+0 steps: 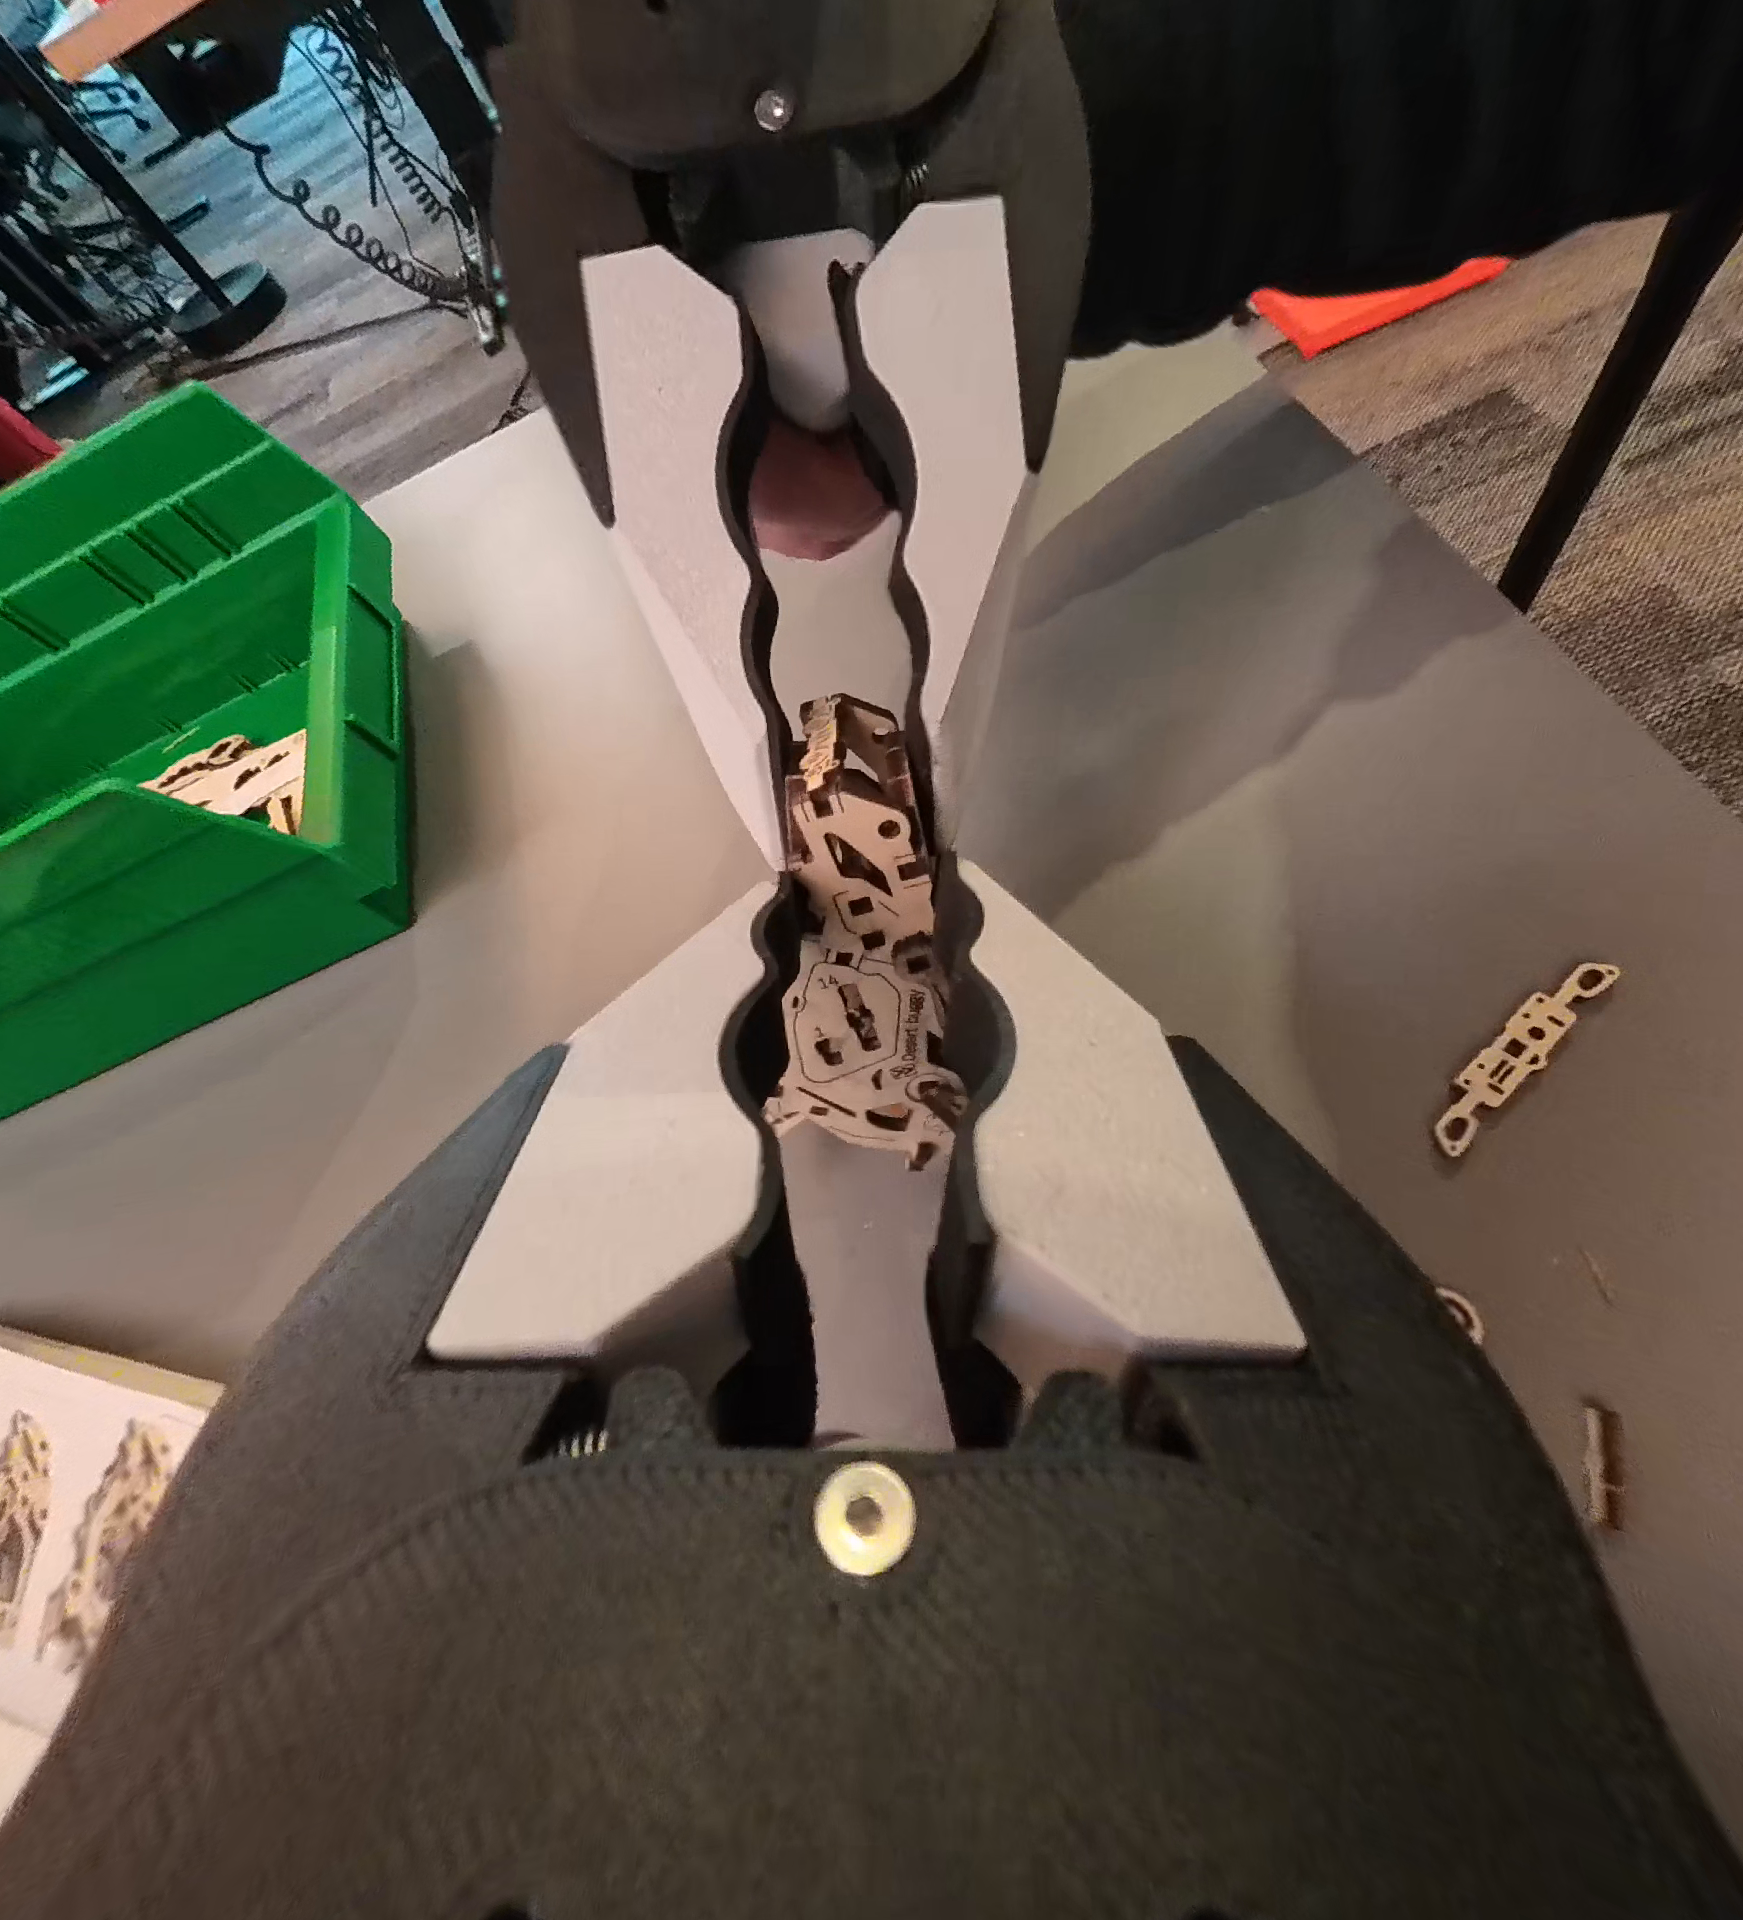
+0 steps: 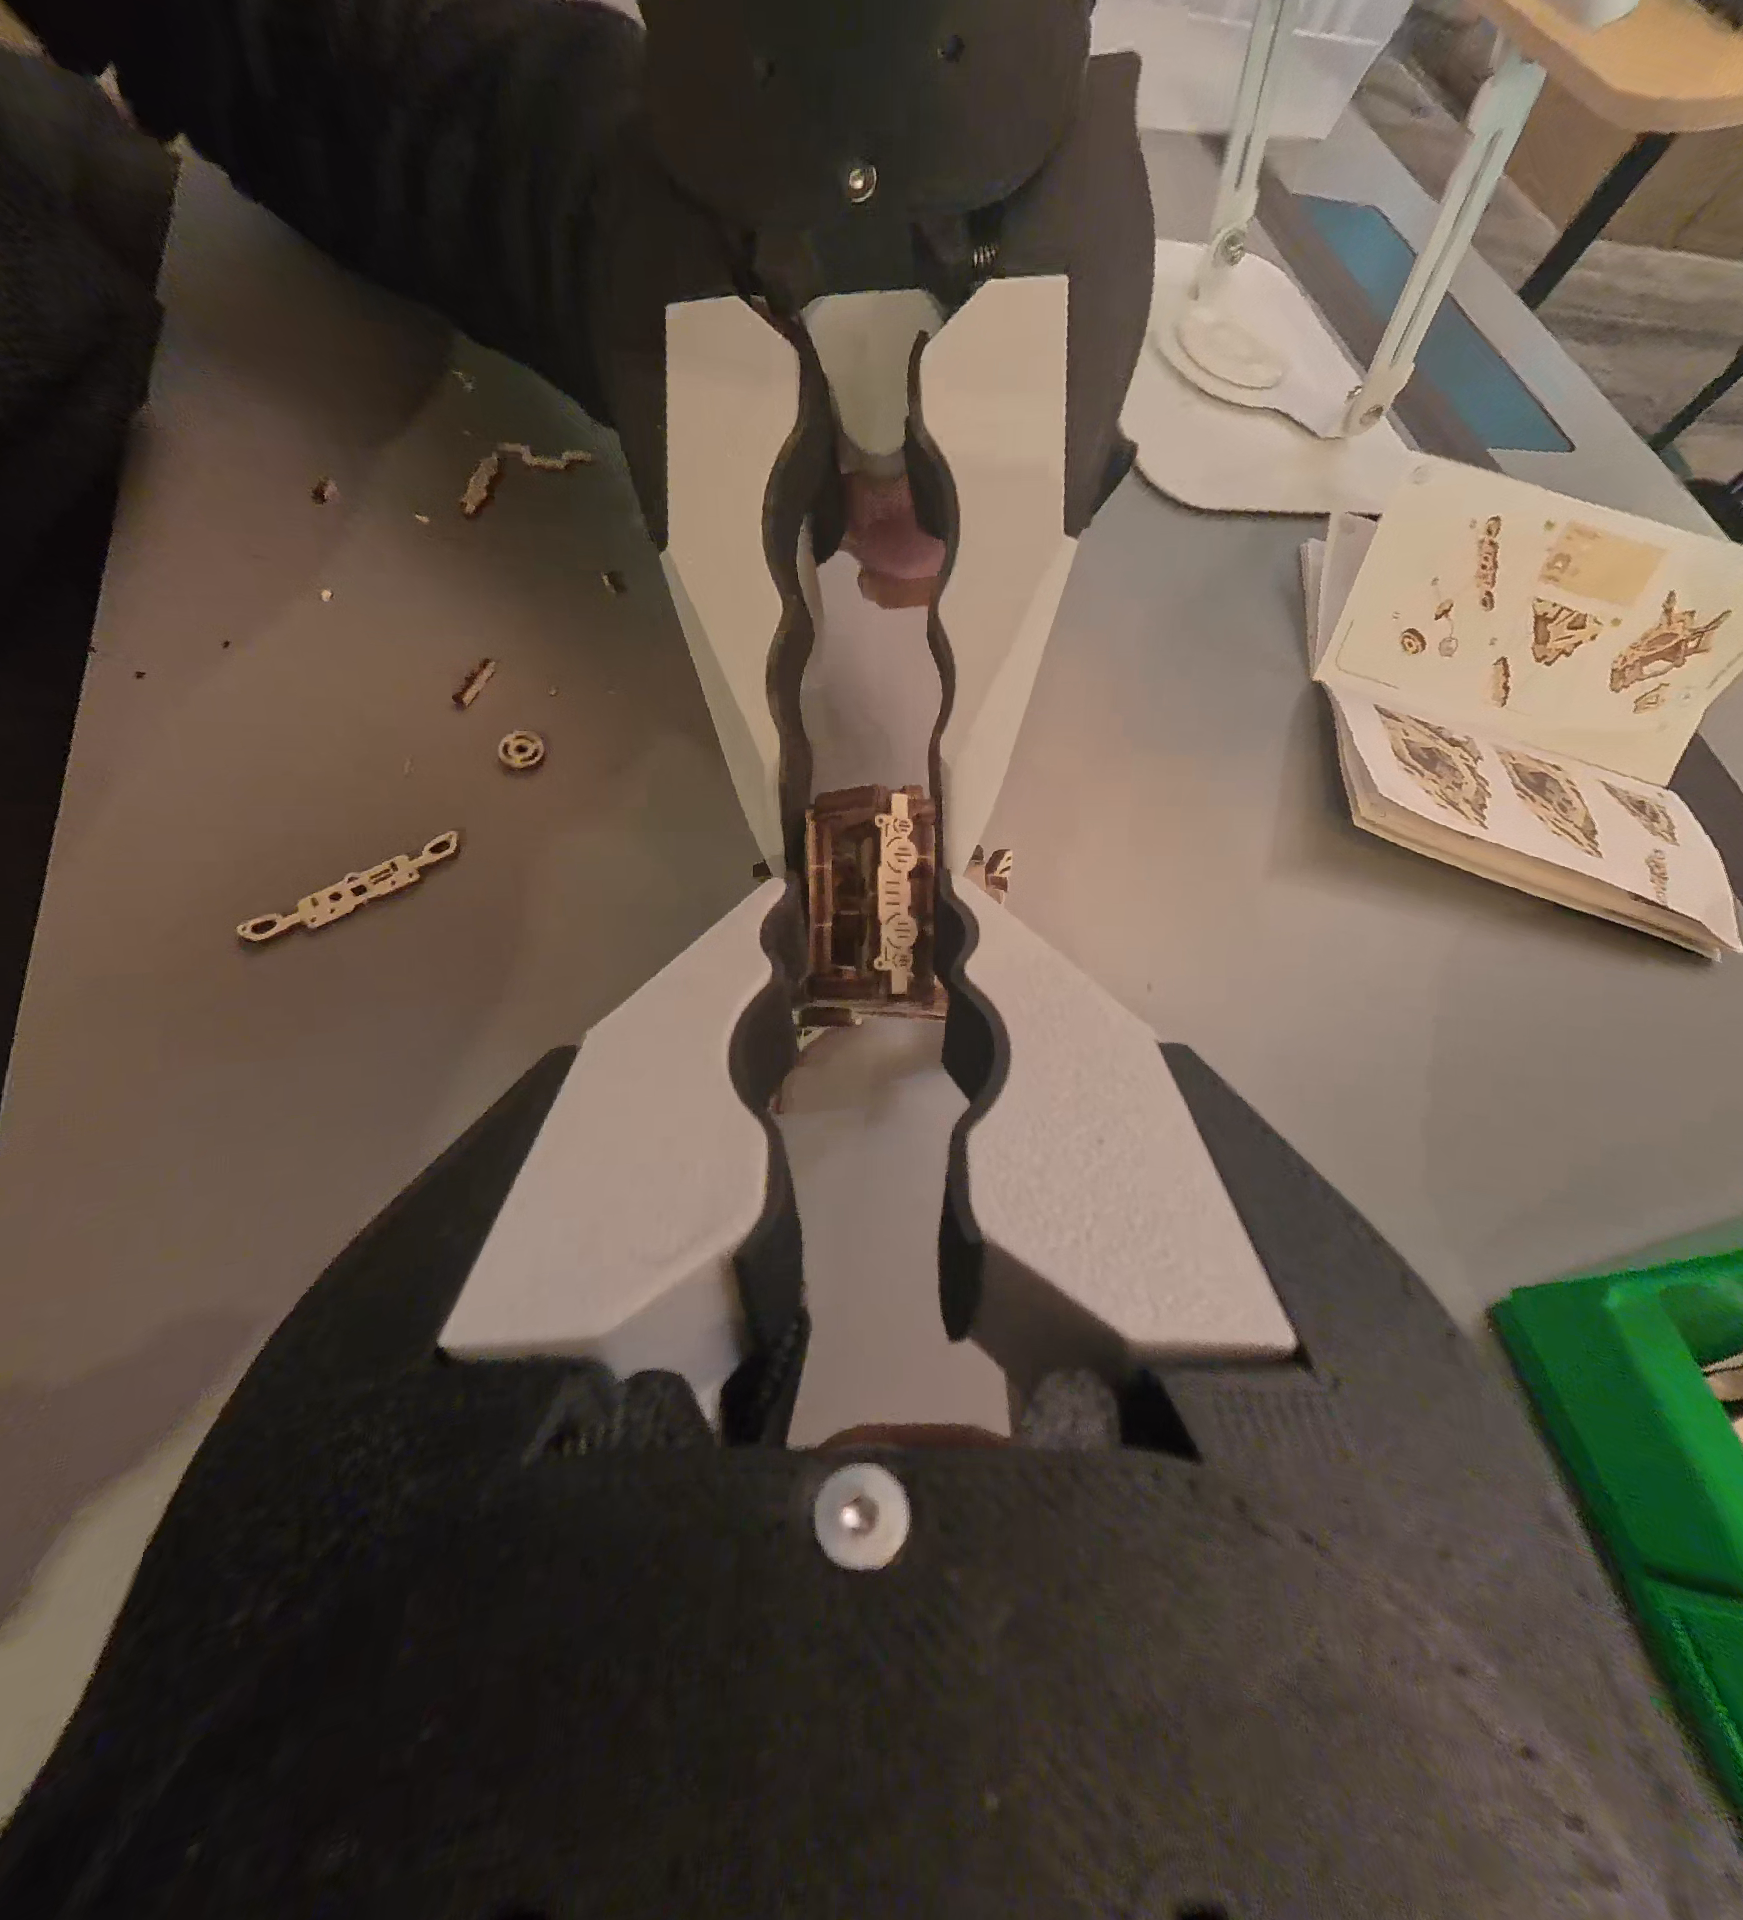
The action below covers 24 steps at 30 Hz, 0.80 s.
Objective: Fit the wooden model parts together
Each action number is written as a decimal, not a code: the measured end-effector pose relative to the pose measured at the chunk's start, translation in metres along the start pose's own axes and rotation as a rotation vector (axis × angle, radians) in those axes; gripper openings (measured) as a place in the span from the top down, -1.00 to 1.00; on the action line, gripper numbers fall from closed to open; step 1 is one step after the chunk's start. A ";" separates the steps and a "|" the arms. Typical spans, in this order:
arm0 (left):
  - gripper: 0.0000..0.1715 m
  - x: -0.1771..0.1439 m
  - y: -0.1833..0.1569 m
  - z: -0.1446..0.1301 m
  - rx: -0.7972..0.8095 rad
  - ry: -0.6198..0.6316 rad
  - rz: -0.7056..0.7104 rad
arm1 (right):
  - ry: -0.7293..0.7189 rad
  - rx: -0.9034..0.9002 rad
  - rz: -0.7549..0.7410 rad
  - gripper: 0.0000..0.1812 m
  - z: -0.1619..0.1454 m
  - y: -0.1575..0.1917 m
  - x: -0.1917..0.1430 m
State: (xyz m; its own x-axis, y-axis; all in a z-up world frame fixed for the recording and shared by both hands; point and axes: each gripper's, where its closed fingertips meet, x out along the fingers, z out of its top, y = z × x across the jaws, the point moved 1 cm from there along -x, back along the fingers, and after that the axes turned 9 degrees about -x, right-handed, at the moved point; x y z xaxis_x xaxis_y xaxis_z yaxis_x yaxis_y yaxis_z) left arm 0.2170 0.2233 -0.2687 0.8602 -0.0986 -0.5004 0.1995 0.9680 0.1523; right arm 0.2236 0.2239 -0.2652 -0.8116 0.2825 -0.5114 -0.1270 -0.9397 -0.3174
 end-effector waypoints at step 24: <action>0.70 -0.005 0.000 -0.003 -0.191 -0.124 -0.022 | -0.059 0.015 -0.111 0.66 0.004 -0.002 0.002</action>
State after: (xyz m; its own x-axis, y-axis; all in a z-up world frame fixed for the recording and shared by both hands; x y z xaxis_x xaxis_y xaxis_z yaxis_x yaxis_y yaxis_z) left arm 0.2112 0.2245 -0.2685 0.9099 -0.1361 -0.3918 0.1364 0.9903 -0.0272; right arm 0.2203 0.2251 -0.2625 -0.8241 0.3737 -0.4256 -0.2264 -0.9061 -0.3573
